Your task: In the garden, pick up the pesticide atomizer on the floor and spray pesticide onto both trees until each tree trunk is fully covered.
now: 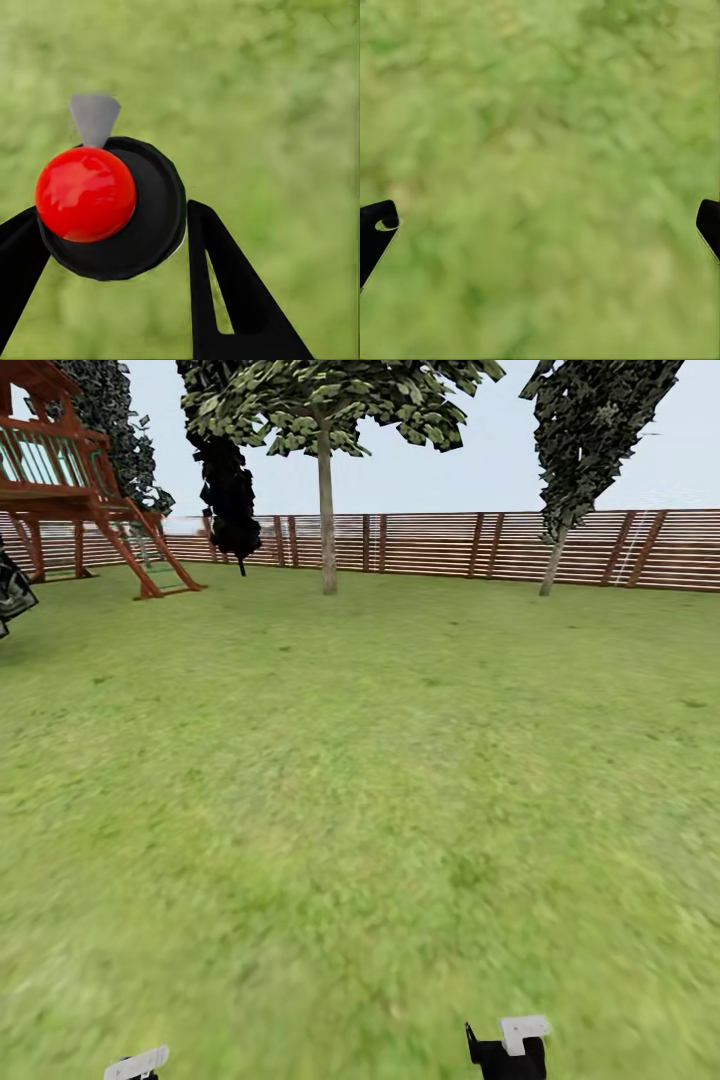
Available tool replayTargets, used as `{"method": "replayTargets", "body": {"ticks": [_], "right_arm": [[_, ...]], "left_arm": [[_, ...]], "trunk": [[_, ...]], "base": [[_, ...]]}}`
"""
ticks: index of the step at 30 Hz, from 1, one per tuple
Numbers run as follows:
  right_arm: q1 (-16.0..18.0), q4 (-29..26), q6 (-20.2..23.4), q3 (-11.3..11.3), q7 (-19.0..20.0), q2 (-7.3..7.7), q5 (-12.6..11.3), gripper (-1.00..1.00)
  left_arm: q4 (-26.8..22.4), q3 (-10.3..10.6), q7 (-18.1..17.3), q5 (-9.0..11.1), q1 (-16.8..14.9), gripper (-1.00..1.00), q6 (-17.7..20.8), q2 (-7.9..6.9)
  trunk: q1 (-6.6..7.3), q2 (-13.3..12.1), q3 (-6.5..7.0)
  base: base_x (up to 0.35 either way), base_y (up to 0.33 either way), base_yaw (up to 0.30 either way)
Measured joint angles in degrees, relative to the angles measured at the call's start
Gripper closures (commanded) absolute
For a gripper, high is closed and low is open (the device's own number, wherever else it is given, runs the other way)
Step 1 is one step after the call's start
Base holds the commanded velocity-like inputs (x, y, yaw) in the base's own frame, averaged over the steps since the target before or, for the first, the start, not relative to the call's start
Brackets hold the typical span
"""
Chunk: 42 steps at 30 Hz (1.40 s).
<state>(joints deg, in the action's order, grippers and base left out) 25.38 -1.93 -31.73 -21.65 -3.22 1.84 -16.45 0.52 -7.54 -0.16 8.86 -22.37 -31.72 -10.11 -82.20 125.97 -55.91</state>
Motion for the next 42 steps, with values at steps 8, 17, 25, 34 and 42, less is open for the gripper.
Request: {"method": "replayTargets", "body": {"ticks": [8, 17, 25, 34, 42], "right_arm": [[0.0, 0.0, 0.0, 0.0, 0.0, 0.00, 0.0, -1.00], [0.0, 0.0, 0.0, 0.0, 0.0, 0.00, 0.0, -1.00], [0.0, 0.0, 0.0, 0.0, 0.0, 0.00, 0.0, -1.00], [0.0, 0.0, 0.0, 0.0, 0.0, 0.00, 0.0, -1.00], [0.0, 0.0, 0.0, 0.0, 0.0, 0.00, 0.0, -1.00]], "left_arm": [[0.0, 0.0, 0.0, 0.0, 0.0, 1.00, 0.0, 0.00], [0.0, 0.0, 0.0, 0.0, 0.0, 1.00, 0.0, 0.00], [0.0, 0.0, 0.0, 0.0, 0.0, 1.00, 0.0, 0.00], [0.0, 0.0, 0.0, 0.0, 0.0, 1.00, -0.1, 0.00], [0.0, 0.0, 0.0, 0.0, 0.0, 1.00, 0.0, 0.00]], "trunk": [[0.00, 0.0, 0.00], [0.00, 0.0, 0.00], [0.00, 0.0, 0.00], [0.00, 0.0, 0.00], [0.00, 0.0, 0.00]], "base": [[0.340, 0.000, 0.000], [0.340, 0.000, 0.000], [0.341, 0.000, 0.000], [0.340, 0.000, 0.000], [0.341, 0.000, 0.000]]}}
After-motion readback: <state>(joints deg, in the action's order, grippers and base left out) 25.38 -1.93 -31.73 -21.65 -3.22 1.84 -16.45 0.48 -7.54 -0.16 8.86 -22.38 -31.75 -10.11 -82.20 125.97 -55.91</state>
